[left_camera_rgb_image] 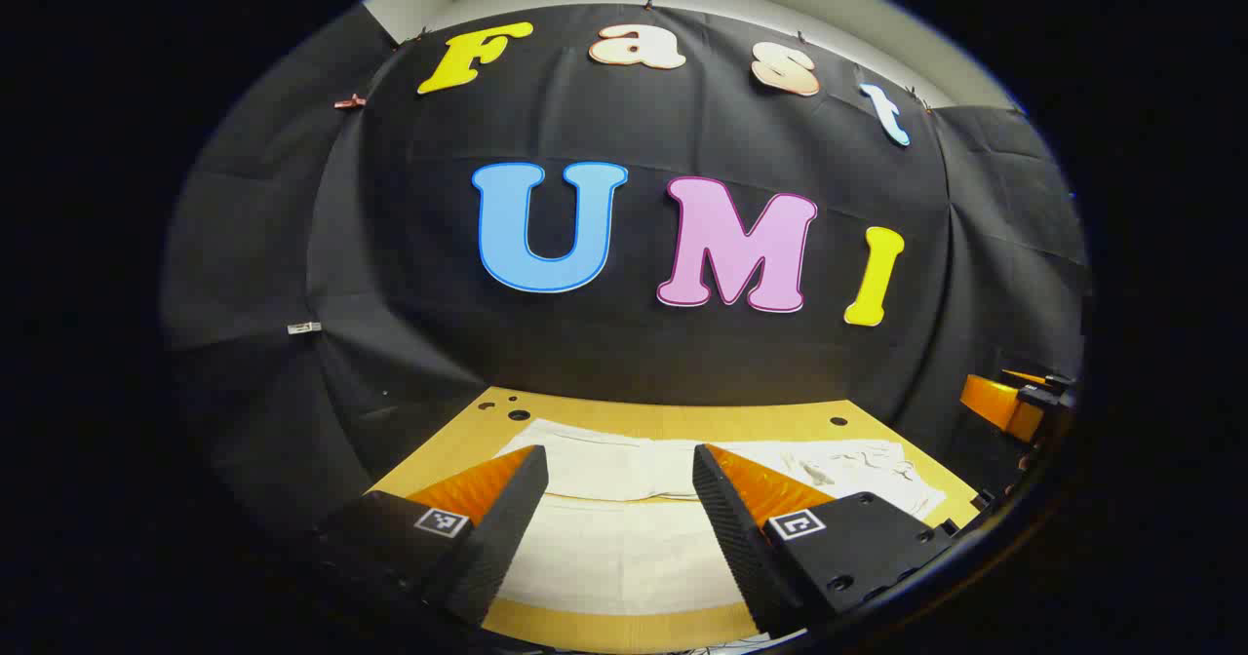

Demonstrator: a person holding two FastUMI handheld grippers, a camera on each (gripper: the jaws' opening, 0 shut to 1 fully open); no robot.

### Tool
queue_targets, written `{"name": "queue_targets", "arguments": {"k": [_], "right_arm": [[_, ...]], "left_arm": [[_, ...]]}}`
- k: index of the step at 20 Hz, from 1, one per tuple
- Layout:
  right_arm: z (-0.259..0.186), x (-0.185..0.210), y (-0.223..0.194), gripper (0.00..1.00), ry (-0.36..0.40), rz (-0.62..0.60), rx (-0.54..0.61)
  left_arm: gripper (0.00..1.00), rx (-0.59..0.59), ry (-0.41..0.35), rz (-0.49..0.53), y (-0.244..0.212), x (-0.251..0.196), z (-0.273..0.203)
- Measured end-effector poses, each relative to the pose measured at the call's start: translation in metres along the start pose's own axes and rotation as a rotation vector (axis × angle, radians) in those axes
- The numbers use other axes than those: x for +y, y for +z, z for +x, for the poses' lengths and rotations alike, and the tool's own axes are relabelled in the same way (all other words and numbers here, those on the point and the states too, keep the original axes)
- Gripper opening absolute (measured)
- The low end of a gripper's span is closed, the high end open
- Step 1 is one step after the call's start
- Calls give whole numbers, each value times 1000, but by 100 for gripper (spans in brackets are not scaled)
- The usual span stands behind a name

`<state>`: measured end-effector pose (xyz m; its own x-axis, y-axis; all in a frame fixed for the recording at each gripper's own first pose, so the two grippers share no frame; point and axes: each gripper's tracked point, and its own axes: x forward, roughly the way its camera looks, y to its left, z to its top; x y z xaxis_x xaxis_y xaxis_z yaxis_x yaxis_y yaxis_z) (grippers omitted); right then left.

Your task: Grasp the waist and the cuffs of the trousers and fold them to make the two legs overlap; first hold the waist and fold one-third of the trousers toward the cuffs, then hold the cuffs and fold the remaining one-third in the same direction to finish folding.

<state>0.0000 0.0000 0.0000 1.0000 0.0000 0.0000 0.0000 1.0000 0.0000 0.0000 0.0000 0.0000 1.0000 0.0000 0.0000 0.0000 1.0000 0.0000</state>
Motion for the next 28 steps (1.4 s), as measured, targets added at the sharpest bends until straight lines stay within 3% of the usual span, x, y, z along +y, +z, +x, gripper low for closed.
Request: {"name": "queue_targets", "arguments": {"k": [17, 28], "right_arm": [[38, -16, -16, 98, -21, -36, 29], [68, -56, -29, 98, -22, -215, 61]], "left_arm": [[96, 46, 17, 29, -19, 8, 24], [96, 89, 62, 25, -32, 17, 38]]}}
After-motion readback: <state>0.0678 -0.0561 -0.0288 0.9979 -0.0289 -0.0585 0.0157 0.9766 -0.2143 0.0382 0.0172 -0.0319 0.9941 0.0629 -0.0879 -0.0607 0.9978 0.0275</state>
